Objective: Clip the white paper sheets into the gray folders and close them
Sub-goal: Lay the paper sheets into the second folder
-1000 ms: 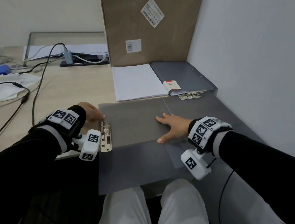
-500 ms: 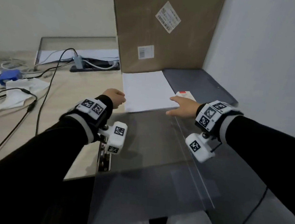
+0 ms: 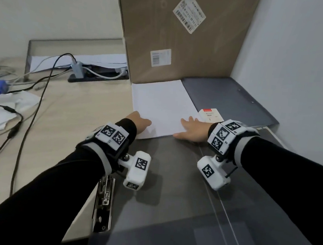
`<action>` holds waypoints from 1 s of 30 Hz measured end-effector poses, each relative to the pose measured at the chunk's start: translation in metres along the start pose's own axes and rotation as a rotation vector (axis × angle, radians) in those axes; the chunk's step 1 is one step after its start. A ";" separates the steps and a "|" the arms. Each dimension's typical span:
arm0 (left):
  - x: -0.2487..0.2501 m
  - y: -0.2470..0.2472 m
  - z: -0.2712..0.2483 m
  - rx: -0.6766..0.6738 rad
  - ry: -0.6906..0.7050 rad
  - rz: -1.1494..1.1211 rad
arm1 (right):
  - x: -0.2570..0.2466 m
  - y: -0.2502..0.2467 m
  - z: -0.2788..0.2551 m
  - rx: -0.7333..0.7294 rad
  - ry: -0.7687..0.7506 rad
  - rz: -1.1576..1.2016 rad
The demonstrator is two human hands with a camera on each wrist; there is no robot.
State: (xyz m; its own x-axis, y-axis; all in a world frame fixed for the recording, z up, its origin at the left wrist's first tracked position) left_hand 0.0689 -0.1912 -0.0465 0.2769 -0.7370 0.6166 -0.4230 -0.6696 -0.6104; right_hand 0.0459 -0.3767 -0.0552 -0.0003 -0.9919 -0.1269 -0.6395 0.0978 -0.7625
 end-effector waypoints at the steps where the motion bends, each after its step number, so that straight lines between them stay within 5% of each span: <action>1: 0.000 0.000 0.001 0.003 0.003 0.002 | 0.000 0.000 0.000 -0.008 -0.002 -0.013; 9: 0.014 -0.007 0.000 0.084 0.041 -0.045 | -0.003 0.001 -0.001 -0.047 -0.001 -0.009; 17: 0.017 -0.018 0.013 0.096 0.052 -0.635 | -0.001 0.002 0.001 -0.047 -0.010 0.019; 20: 0.018 -0.008 0.013 -0.053 -0.025 -0.493 | -0.001 0.001 0.000 -0.044 -0.010 0.009; 23: 0.016 -0.010 0.013 -0.005 -0.035 -0.258 | 0.001 -0.003 0.000 -0.030 -0.041 0.083; 26: 0.014 -0.020 0.008 0.101 0.049 -0.183 | 0.000 -0.013 -0.006 0.072 -0.145 0.254; 30: 0.003 -0.031 -0.011 0.178 0.249 -0.363 | 0.013 -0.031 -0.024 0.395 -0.231 0.693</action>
State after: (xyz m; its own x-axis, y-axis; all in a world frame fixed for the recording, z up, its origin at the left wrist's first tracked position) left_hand 0.0731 -0.1718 -0.0206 0.1550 -0.4224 0.8931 -0.1764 -0.9013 -0.3957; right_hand 0.0472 -0.3950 -0.0174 -0.1091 -0.6593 -0.7439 -0.2358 0.7442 -0.6249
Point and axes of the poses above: each hand's wrist, its own z-axis towards the middle knuckle, its own y-axis out of the palm, x = y × z, the point moved 4 cm from there along z, towards the middle knuckle, and after that the axes turned 13 degrees about -x, right-handed, at the moved point
